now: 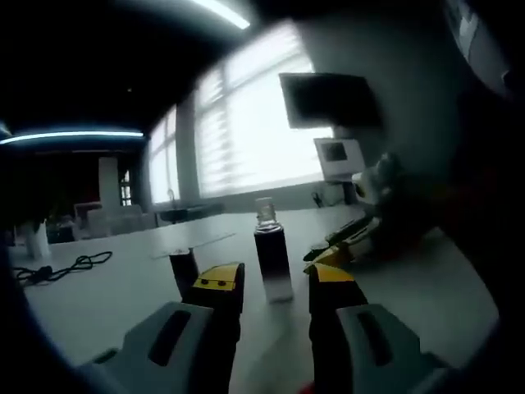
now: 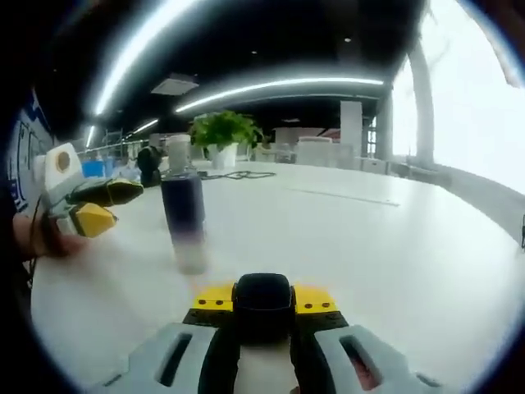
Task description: Pick up cosmetic bottle twist off cap place on table pick up cap screw tight cap place on table
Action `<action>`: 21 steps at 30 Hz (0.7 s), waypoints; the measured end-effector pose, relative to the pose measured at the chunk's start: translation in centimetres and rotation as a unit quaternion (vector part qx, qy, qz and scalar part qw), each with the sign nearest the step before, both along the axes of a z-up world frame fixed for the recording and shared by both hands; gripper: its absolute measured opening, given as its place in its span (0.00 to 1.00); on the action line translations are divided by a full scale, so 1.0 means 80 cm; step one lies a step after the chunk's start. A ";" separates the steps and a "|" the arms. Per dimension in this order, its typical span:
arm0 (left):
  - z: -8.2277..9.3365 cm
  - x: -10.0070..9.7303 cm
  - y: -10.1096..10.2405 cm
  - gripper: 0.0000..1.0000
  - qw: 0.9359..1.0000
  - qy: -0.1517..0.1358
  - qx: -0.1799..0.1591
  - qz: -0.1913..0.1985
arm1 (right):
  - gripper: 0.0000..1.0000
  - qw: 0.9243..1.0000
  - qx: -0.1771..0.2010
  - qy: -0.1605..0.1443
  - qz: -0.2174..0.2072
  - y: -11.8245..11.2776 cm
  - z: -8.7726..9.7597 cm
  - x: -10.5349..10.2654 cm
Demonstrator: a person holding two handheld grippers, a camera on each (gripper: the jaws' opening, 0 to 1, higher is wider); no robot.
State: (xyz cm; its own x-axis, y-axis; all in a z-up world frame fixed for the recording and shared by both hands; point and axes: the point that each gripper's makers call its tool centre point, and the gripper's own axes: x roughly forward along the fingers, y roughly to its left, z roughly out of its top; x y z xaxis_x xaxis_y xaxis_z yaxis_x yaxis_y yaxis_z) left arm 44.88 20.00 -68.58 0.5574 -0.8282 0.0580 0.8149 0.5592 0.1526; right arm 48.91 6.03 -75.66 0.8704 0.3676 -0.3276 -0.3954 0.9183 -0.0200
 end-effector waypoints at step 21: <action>0.003 0.008 0.012 0.32 0.999 0.030 -0.027 0.018 | 0.50 0.995 0.059 -0.070 0.033 -0.003 0.038 -0.032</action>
